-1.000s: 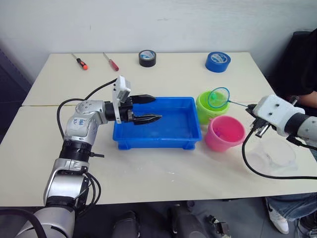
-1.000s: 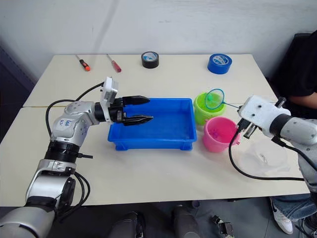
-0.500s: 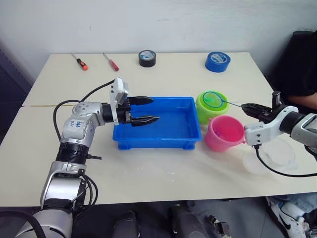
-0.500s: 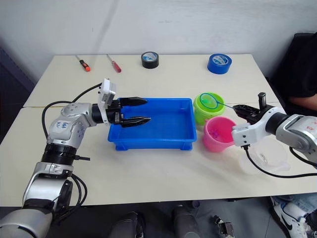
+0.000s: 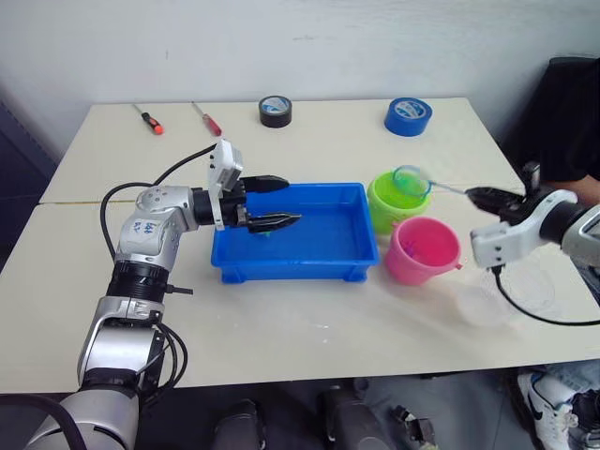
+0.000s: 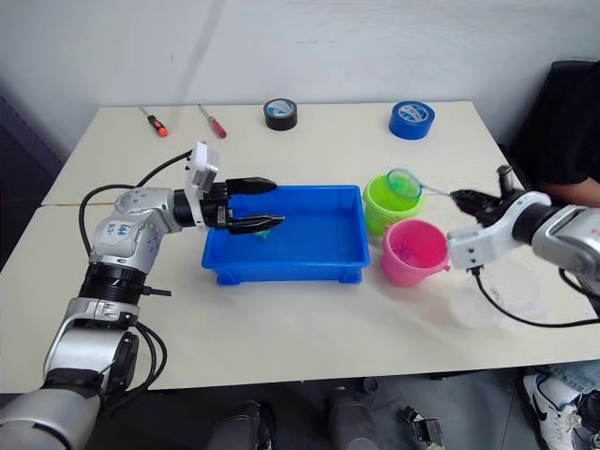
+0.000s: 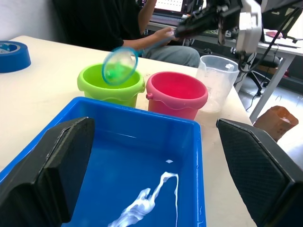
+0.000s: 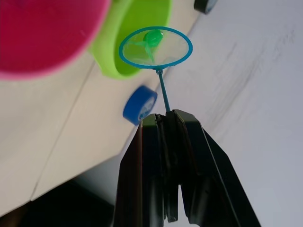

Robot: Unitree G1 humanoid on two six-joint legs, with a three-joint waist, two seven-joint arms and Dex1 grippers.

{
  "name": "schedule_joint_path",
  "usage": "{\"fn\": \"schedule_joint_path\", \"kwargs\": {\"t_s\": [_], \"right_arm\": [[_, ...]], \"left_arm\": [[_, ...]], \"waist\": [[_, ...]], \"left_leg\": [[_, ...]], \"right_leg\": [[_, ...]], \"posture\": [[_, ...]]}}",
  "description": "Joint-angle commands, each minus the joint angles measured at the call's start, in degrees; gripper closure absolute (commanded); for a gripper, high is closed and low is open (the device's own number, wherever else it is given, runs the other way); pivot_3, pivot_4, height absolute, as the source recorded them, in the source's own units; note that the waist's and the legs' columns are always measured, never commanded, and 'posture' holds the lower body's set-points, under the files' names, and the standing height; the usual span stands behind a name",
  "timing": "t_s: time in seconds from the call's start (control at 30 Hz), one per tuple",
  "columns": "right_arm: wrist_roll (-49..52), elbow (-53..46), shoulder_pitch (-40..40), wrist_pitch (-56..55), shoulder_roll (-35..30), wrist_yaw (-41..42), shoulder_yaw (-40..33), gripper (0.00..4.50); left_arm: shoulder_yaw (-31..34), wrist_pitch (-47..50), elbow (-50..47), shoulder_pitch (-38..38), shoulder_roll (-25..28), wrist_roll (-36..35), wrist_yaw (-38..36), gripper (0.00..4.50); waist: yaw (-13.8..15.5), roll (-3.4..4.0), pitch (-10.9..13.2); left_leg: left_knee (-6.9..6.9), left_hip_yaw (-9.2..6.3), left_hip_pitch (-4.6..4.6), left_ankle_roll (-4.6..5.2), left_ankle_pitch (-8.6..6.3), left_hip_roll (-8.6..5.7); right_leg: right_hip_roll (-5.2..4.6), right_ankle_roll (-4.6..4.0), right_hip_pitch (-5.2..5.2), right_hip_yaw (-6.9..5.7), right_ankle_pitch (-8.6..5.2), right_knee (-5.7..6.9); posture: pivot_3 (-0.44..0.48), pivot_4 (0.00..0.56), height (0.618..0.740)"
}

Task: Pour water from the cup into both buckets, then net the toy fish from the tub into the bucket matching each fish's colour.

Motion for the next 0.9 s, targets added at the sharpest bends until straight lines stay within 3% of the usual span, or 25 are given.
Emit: {"fn": "schedule_joint_path", "kwargs": {"t_s": [0.03, 0.33, 0.67, 0.8, 0.9], "right_arm": [[0.03, -0.96, 1.42, -2.74, -1.13, 0.02, -0.48, 4.50], [4.53, 0.62, -1.94, -0.04, 0.08, 1.15, -2.44, 4.50], [-0.10, -0.75, -0.28, -4.24, 0.98, 0.80, 1.23, 4.50], [-1.66, 2.09, -5.05, -2.91, 1.70, -0.84, 0.82, 4.50], [-2.01, 0.15, -2.65, -6.54, 1.61, 1.03, 3.83, 4.50]], "left_arm": [[0.73, -1.27, -1.28, -0.38, 0.39, 0.04, -0.45, 0.02], [1.23, -1.30, -2.37, 0.93, 1.17, 0.11, 0.08, 0.02], [1.31, -0.34, -3.82, 1.43, 1.47, -0.26, 0.71, 0.02], [1.70, -0.37, -3.44, 0.98, 1.93, -0.20, 0.88, 0.02], [1.74, -0.60, -3.27, 1.11, 2.06, -0.07, 0.86, 0.02]], "waist": [[0.02, 0.00, 0.00], [-0.10, 0.02, 0.00], [0.00, 0.02, 0.00], [-0.24, 0.05, 0.01], [-0.11, 0.06, 0.02]], "left_leg": [[0.00, -0.01, 0.00, 0.00, 0.00, 0.01], [0.06, 0.04, 0.03, -0.01, 0.01, 0.01], [0.06, 0.01, 0.02, -0.01, 0.01, 0.01], [0.08, 0.08, 0.03, 0.00, 0.01, 0.00], [0.08, 0.08, 0.06, -0.02, 0.01, 0.05]], "right_leg": [[0.00, 0.00, 0.00, -0.01, 0.00, 0.00], [0.02, 0.00, 0.00, 0.04, 0.00, 0.09], [0.00, 0.00, 0.01, 0.02, 0.00, 0.08], [0.01, 0.00, -0.01, 0.08, 0.00, 0.12], [0.05, 0.00, -0.03, 0.07, 0.00, 0.16]], "posture": [[0.000, 0.150, 0.740], [0.000, 0.150, 0.740], [0.000, 0.150, 0.740], [0.000, 0.150, 0.740], [0.000, 0.150, 0.740]]}}
